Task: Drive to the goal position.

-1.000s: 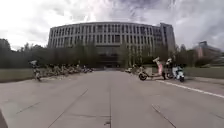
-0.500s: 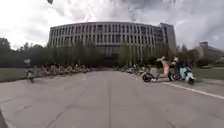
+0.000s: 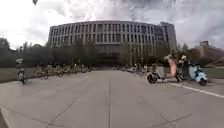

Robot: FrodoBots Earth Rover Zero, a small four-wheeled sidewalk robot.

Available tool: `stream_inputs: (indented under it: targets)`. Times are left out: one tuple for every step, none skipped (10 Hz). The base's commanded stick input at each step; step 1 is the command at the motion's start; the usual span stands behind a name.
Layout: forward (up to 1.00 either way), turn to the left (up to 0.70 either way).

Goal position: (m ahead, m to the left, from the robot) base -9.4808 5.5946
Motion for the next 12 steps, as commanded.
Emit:
stream_inputs:
  targets:
    - [1.0,0.0]
    - [1.0,0.0]
    - [0.32,0.0]
    - [0.0,0.46]
    - [0.0,1.0]
    - [0.0,1.0]
    - [0.0,1.0]
    - [0.0,1.0]
    - [0.0,1.0]
    - [0.0,1.0]
    - [0.0,1.0]
    - [0.0,1.0]
